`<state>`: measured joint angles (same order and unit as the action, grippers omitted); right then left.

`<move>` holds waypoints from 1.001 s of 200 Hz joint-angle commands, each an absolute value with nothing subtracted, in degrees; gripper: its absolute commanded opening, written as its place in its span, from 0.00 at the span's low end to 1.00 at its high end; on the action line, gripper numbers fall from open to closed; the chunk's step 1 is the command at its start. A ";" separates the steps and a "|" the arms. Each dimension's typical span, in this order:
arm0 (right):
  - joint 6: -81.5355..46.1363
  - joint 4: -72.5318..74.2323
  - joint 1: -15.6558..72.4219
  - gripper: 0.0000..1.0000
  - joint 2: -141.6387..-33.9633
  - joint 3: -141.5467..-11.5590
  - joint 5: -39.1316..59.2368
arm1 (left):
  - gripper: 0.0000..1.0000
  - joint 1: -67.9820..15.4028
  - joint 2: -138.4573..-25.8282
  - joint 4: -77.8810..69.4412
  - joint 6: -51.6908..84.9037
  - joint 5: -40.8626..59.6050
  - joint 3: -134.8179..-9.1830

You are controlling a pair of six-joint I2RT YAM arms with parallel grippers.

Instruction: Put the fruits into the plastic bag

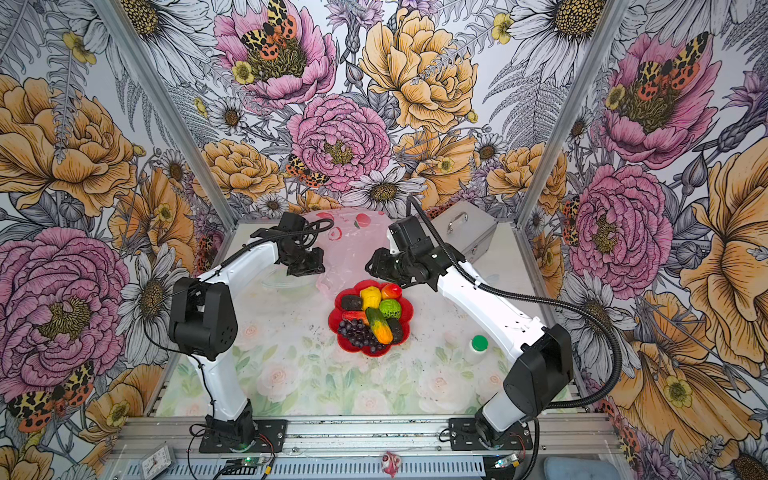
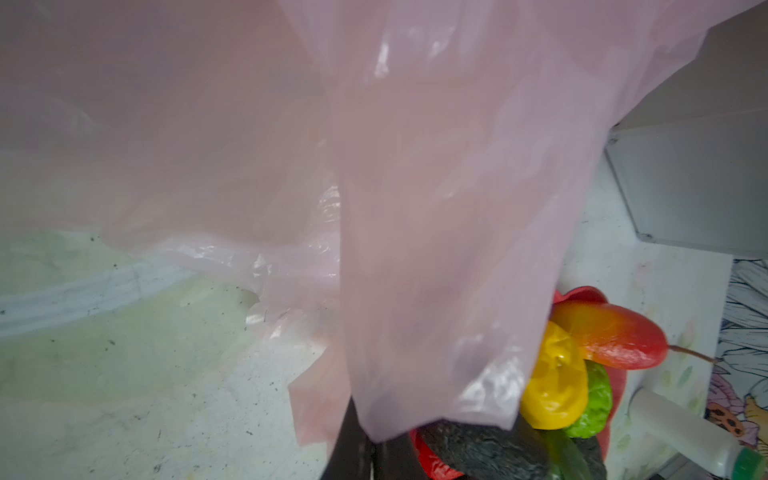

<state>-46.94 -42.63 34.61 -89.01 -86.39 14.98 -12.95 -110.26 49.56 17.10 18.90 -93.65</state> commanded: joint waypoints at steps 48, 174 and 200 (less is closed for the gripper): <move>-38.84 -42.01 35.41 0.58 -90.81 -92.46 14.82 | 0.00 -16.54 -106.26 45.81 36.81 25.33 -102.69; -22.12 -41.24 37.96 0.74 -91.51 -90.18 -2.16 | 0.00 -28.08 -117.33 44.47 55.55 27.59 -119.96; -21.11 -37.75 38.06 0.74 -89.52 -86.39 -6.74 | 0.00 -28.46 -117.58 44.41 57.89 28.30 -121.22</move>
